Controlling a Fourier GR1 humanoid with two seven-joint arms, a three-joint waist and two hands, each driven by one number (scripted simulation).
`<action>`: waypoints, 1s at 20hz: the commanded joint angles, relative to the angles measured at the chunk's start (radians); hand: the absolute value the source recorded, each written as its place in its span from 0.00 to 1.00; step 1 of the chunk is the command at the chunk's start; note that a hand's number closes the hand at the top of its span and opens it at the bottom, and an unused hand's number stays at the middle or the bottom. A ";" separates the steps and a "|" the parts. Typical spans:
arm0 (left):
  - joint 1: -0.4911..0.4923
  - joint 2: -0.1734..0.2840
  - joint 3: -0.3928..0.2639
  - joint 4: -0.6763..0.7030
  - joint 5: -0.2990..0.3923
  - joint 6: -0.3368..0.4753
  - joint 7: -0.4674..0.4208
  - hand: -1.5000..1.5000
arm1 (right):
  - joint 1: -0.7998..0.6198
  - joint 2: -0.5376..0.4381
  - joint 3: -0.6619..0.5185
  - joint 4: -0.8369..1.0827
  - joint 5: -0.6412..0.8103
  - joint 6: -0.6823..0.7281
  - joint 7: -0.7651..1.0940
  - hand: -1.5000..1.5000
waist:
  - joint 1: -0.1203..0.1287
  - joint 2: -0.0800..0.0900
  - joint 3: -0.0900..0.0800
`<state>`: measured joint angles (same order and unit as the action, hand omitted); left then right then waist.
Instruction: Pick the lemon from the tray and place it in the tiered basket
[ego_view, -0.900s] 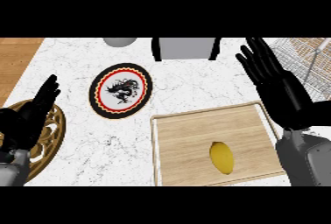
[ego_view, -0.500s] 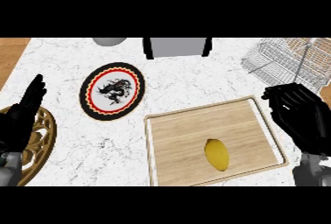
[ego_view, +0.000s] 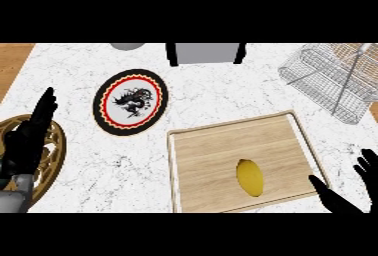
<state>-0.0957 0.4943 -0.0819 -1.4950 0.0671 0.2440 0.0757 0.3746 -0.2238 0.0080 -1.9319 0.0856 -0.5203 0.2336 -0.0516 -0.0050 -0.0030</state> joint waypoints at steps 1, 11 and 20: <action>-0.005 -0.045 -0.039 0.026 -0.041 0.024 -0.021 0.50 | 0.140 -0.128 0.063 -0.181 0.107 0.071 0.191 0.00 | 0.019 0.004 -0.003; -0.049 -0.051 -0.040 0.055 -0.043 -0.017 -0.044 0.50 | -0.036 -0.391 0.128 -0.408 0.181 0.365 0.820 0.00 | 0.077 0.013 -0.002; -0.107 -0.072 -0.035 0.055 -0.063 -0.021 0.021 0.50 | -0.386 -0.287 0.235 -0.237 0.187 0.450 1.166 0.00 | 0.074 0.010 0.001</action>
<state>-0.1799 0.4228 -0.1234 -1.4402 0.0048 0.2322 0.0689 0.1086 -0.5396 0.2208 -2.2073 0.2896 -0.1190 1.1434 0.0222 0.0056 -0.0031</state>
